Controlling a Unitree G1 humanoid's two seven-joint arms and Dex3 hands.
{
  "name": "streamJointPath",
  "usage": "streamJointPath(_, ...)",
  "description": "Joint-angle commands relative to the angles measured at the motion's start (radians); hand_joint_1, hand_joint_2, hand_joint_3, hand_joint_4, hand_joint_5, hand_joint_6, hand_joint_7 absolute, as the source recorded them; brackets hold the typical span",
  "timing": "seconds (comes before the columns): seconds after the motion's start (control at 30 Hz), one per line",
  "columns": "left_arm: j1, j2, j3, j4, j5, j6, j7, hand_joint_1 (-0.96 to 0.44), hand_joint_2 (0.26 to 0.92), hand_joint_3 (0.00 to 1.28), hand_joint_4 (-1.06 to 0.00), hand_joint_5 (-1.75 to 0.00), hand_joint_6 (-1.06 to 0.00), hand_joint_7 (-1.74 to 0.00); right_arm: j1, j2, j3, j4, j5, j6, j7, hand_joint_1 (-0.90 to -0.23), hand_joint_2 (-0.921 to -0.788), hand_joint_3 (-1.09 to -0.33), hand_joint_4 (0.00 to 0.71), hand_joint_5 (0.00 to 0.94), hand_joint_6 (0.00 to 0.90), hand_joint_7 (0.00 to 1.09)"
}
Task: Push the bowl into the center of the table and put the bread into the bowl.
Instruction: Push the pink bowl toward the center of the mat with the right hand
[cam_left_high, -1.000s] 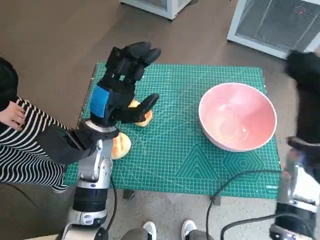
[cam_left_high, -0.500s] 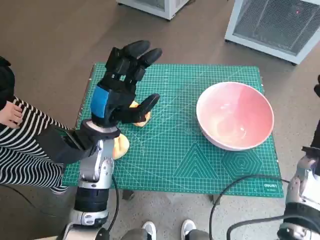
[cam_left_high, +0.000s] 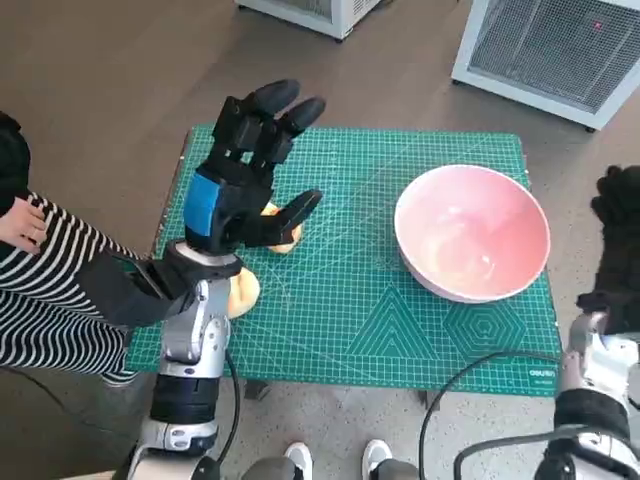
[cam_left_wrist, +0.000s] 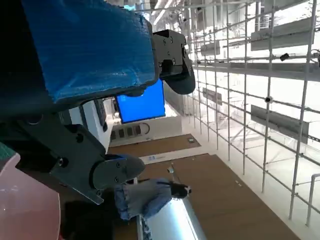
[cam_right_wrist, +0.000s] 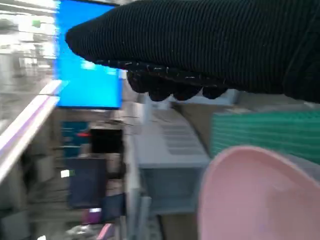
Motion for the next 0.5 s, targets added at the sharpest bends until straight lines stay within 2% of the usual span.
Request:
streamJointPath(0.03, 0.006, 0.016, 0.007, -0.010, -0.007, -0.002, -0.010, -0.10, 0.683, 0.60, -0.11, -0.56, 0.00, -0.80, -0.022, 0.025, 0.007, 0.088, 0.009, 0.053, 0.017, -0.657, -0.921, -0.911, 0.144, 0.002, 0.010, 0.42)
streamJointPath(0.37, 0.026, 0.041, 0.014, -0.037, -0.008, 0.004, -0.016, -0.09, 0.686, 0.59, -0.12, -0.55, 0.00, -0.80, -0.080, 0.070, -0.006, 0.150, 0.028, 0.108, 0.042, -0.661, -0.921, -0.906, 0.130, 0.000, 0.020, 0.39)
streamJointPath(0.5, 0.031, 0.052, 0.022, -0.037, -0.010, 0.002, -0.023, -0.10, 0.708, 0.54, -0.15, -0.48, 0.00, -0.79, -0.100, 0.095, -0.013, 0.160, 0.038, 0.123, 0.047, -0.670, -0.921, -0.904, 0.135, 0.003, 0.036, 0.39)
